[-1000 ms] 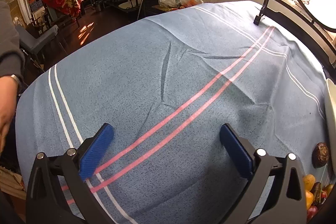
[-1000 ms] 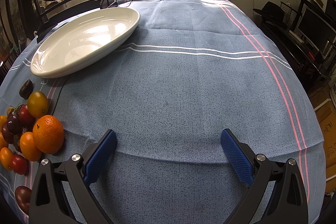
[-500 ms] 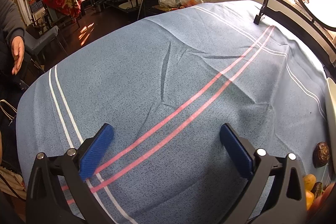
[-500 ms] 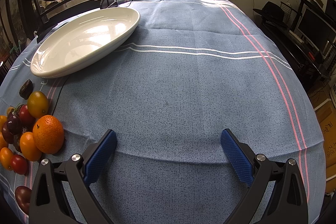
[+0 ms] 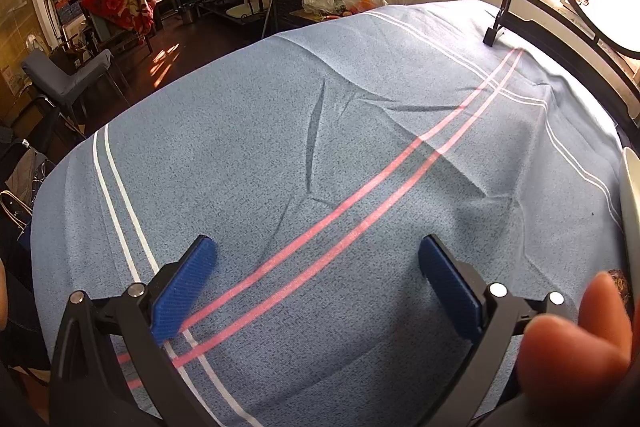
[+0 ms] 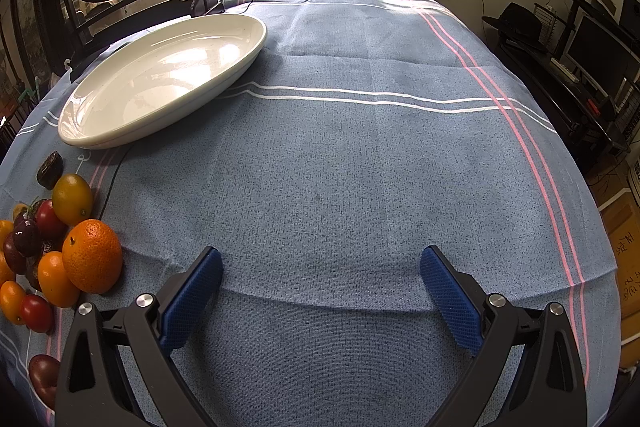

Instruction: Organize fruits

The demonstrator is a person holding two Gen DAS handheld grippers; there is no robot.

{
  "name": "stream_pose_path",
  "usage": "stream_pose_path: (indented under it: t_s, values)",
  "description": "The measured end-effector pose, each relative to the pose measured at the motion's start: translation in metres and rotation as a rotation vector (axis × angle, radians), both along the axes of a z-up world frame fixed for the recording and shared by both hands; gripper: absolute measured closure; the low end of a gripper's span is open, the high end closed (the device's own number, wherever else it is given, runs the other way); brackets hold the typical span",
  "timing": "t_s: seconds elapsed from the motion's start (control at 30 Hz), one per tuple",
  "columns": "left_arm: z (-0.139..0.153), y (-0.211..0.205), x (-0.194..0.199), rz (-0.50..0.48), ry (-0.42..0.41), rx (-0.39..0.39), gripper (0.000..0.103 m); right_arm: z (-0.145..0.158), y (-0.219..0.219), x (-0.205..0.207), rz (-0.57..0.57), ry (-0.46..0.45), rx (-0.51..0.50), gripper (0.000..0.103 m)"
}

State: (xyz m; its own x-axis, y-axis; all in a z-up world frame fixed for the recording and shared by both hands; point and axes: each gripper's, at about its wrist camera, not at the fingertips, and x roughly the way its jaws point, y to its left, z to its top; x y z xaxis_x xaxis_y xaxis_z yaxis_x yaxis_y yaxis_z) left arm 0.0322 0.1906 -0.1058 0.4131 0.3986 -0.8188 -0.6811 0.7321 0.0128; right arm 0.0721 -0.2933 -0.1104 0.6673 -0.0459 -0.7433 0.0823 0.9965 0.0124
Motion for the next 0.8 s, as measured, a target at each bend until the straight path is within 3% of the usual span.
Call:
stream_pose_path:
  t_s: [0.8]
  values:
    - [-0.0035, 0.0, -0.0013, -0.002, -0.002, 0.0, 0.004, 0.0, 0.0, 0.0001, 0.0, 0.0, 0.0, 0.003]
